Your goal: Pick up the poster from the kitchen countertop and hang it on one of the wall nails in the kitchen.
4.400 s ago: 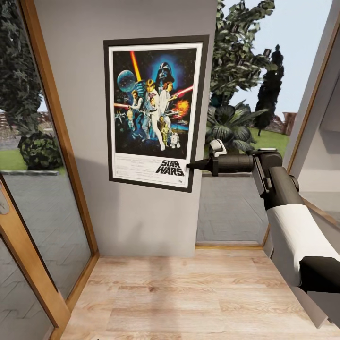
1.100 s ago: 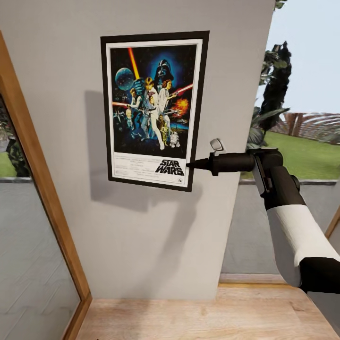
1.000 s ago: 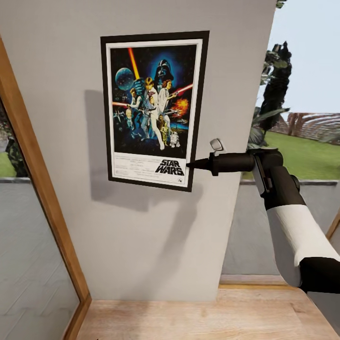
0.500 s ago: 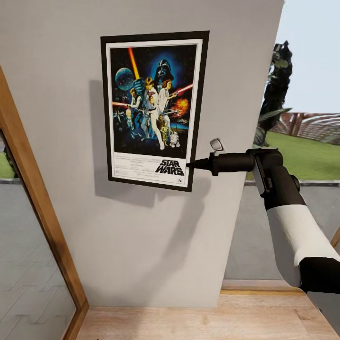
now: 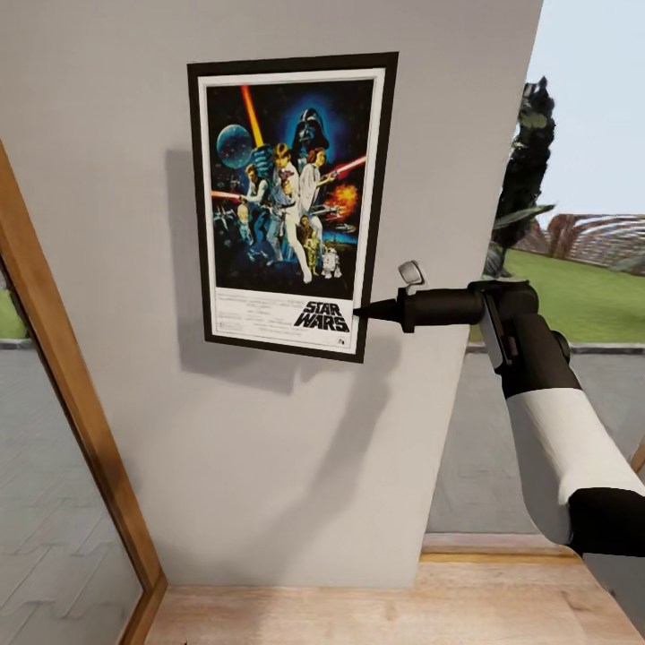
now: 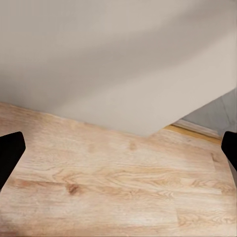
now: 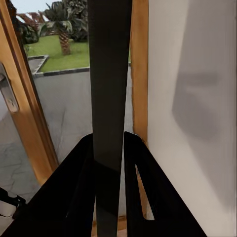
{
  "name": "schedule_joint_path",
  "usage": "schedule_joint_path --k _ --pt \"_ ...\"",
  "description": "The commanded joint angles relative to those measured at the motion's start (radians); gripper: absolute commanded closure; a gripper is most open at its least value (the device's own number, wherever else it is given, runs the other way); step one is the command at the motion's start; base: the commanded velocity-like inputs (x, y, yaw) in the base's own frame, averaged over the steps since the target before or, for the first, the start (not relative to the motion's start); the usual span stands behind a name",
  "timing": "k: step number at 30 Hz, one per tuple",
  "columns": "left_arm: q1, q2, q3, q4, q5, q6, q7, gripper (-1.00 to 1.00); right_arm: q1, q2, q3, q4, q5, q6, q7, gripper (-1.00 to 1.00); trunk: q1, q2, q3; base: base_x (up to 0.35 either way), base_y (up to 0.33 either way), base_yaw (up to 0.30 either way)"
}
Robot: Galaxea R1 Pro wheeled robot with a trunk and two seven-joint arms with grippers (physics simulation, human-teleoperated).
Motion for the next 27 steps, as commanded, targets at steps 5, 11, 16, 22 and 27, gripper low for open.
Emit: schedule_joint_path --k 5,11,16,22,27 --pt "-0.001 0.0 0.007 0.001 -0.007 -0.005 -0.004 -1.0 0.0 0.0 0.0 -0.002 0.005 0.013 0.006 1.0 0.001 -0.001 0.0 0.26 0.0 0.0" --pt "-0.001 0.0 0.007 0.001 -0.007 -0.005 -0.003 -1.0 0.0 0.0 0.0 -0.002 0.005 0.013 0.006 1.0 0.001 -0.001 0.0 0.079 0.0 0.0" --pt "-0.001 0.0 0.007 0.001 -0.007 -0.005 -0.003 -1.0 0.0 0.0 0.0 -0.002 0.005 0.013 0.006 1.0 0.001 -0.001 0.0 0.013 0.0 0.0" --pt "-0.001 0.0 0.006 0.001 -0.007 -0.005 -0.003 -1.0 0.0 0.0 0.0 -0.002 0.005 0.013 0.006 1.0 0.001 -0.001 0.0 0.002 0.0 0.0" --pt "-0.001 0.0 0.006 0.001 -0.007 -0.005 -0.003 -1.0 0.0 0.0 0.0 -0.002 0.005 0.013 0.006 1.0 0.001 -0.001 0.0 0.191 0.0 0.0"
